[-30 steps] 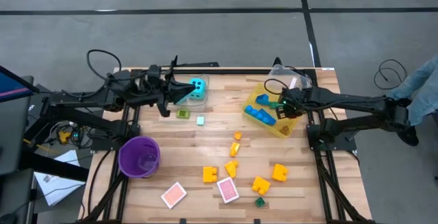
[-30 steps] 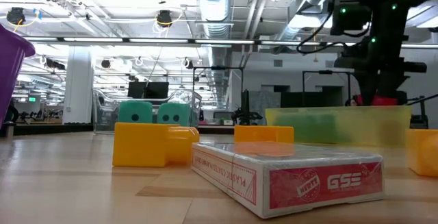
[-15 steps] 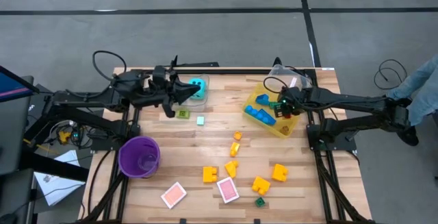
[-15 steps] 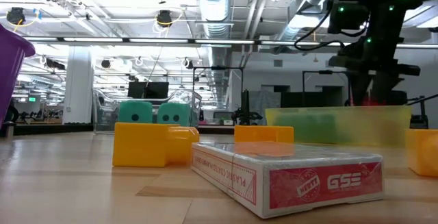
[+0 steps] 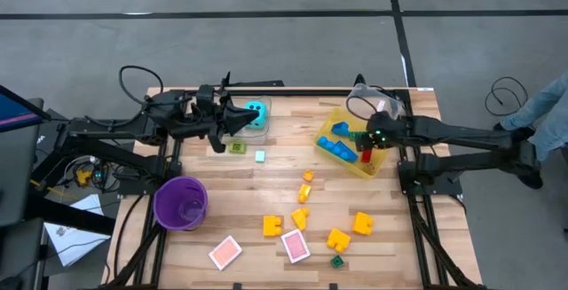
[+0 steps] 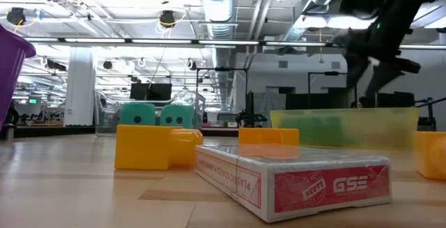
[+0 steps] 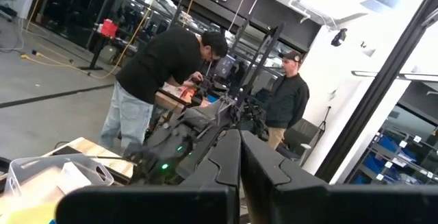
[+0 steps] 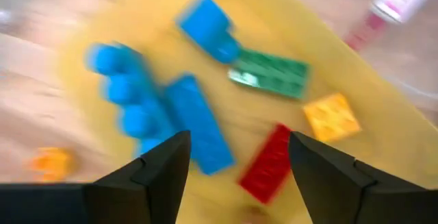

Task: Pick & Place Toys
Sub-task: Put the yellow game piece into the yellow bin

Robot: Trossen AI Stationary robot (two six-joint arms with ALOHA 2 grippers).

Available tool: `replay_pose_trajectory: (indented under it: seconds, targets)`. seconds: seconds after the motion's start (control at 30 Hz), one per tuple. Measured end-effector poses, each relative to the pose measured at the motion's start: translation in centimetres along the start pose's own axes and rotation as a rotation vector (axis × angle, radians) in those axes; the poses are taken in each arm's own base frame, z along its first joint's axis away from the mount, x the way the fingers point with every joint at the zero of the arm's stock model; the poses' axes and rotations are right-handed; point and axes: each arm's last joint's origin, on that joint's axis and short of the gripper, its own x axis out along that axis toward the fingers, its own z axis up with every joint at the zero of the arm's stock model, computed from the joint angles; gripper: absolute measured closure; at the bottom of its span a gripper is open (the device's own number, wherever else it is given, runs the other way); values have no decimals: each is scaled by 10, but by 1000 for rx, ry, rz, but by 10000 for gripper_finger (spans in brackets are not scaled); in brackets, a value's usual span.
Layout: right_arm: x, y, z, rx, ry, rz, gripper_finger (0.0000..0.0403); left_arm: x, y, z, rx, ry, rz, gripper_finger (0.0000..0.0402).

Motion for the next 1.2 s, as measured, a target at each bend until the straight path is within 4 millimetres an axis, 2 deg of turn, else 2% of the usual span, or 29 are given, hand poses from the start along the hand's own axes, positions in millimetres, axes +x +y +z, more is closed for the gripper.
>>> replay_pose_trajectory:
  seconds: [0.23, 0.37, 0.53, 0.7, 0.97, 1.2]
  targets:
    - [-39, 1, 3, 48, -242, 280, 165, 0, 0, 0, 0, -1, 0, 402]
    - [-56, -6, 4, 90, -335, 368, 165, 0, 0, 0, 1, -1, 0, 402]
    - [-67, -15, 3, 118, -375, 426, 165, 0, 0, 1, -8, -11, 2, 392]
    - [-75, -21, 1, 134, -400, 463, 165, 0, 0, 1, -8, -13, 7, 341]
    - [-76, -22, 1, 138, -394, 477, 165, 0, -2, 5, -6, -60, -13, 246]
    - [-77, -18, -5, 84, -312, 552, 165, 0, -4, 9, 15, -93, -28, 203]
